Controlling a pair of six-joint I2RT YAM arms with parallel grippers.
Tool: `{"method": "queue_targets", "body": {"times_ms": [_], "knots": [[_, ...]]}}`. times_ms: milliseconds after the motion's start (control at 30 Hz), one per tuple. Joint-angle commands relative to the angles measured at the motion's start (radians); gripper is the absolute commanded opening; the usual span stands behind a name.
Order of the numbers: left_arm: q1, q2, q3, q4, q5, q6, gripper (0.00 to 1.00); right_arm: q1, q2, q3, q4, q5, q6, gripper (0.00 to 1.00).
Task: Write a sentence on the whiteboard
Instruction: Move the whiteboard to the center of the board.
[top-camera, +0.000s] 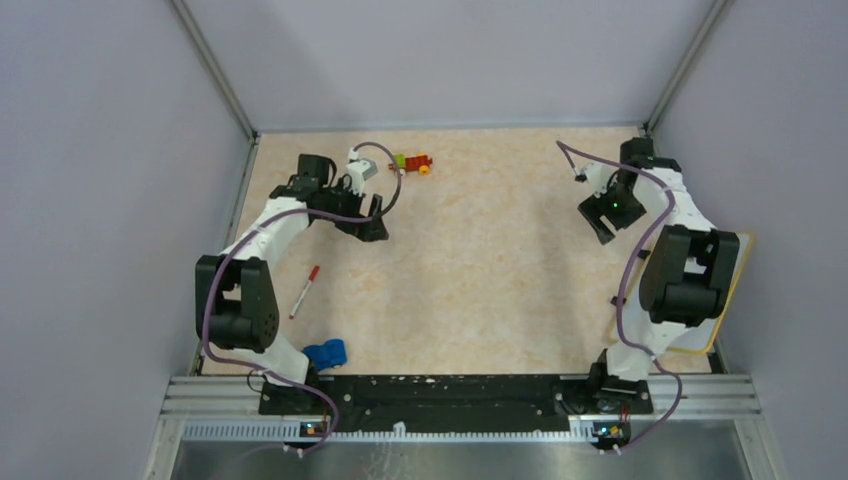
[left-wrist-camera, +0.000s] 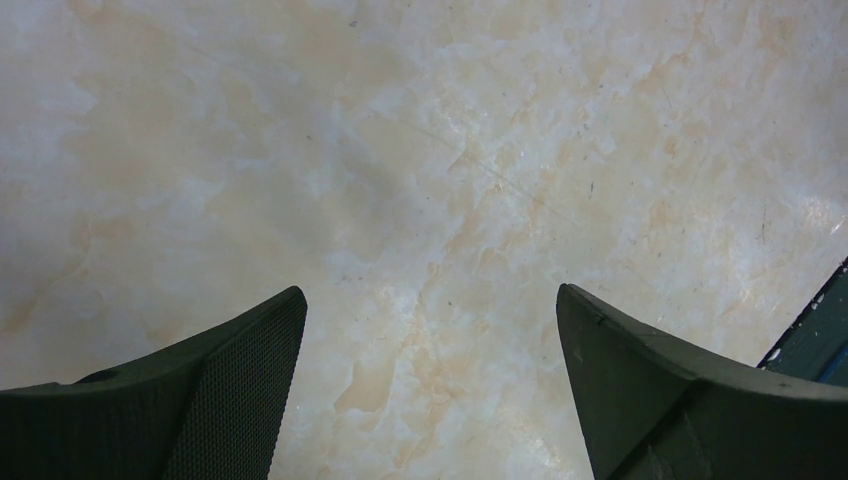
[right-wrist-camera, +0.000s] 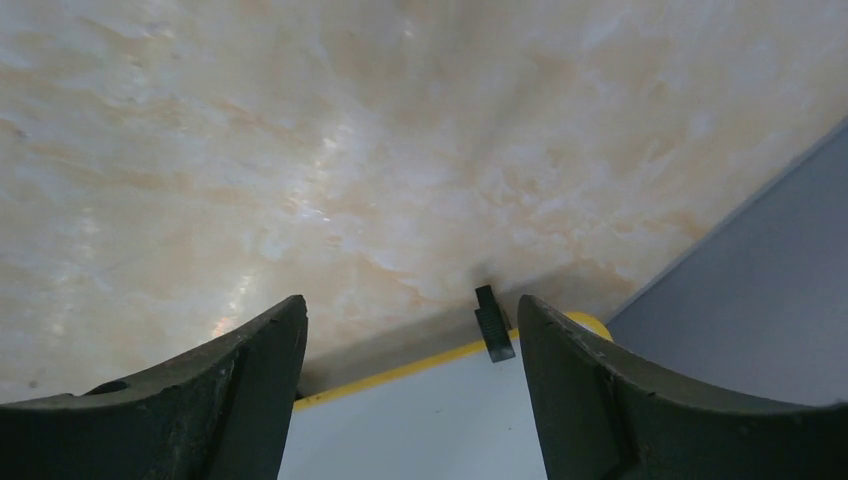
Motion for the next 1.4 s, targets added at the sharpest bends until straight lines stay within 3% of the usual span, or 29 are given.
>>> {"method": "queue_targets", "body": {"times_ms": [0, 267, 833, 967, 1133, 1367], "knots": [[-0.007, 0.001, 0.023, -0.015, 0.044, 0.028, 0.99, -0.049, 0.060, 0.044, 0.021, 0.143, -0.137, 0.72], [-0.007, 0.011, 0.024, -0.019, 0.048, 0.039, 0.99, -0.077, 0.100, -0.023, 0.068, 0.200, -0.261, 0.59], [-0.008, 0.022, 0.033, -0.036, 0.052, 0.039, 0.99, -0.100, 0.148, -0.143, 0.138, 0.287, -0.377, 0.51], [-0.010, 0.025, 0.034, -0.038, 0.054, 0.038, 0.99, -0.099, 0.155, -0.144, 0.139, 0.287, -0.389, 0.42], [-0.010, 0.030, 0.038, -0.040, 0.053, 0.036, 0.99, -0.087, 0.162, -0.158, 0.151, 0.301, -0.420, 0.18], [-0.010, 0.029, 0.041, -0.046, 0.052, 0.035, 0.99, -0.010, 0.160, -0.178, 0.184, 0.320, -0.460, 0.00]]}}
